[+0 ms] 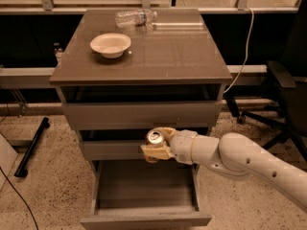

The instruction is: Place orange can into bottom drawer

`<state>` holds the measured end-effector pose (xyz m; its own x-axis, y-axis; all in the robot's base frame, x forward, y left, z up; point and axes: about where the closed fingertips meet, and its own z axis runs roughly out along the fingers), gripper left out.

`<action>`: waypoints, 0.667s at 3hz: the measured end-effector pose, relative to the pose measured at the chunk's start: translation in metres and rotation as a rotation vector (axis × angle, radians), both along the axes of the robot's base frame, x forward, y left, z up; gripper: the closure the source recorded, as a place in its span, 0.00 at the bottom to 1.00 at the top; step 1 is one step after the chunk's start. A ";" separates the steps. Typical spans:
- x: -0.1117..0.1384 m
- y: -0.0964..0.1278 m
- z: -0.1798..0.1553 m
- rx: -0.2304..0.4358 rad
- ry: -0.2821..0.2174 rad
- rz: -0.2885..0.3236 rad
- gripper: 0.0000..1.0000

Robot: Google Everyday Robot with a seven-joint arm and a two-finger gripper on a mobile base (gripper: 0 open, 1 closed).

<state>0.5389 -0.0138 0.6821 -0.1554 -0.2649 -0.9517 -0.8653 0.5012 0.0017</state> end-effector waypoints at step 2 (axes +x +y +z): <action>0.001 -0.003 -0.043 0.043 -0.011 -0.050 1.00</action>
Offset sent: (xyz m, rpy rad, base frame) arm 0.0049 -0.0119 -0.0753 0.0687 -0.0245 -0.1130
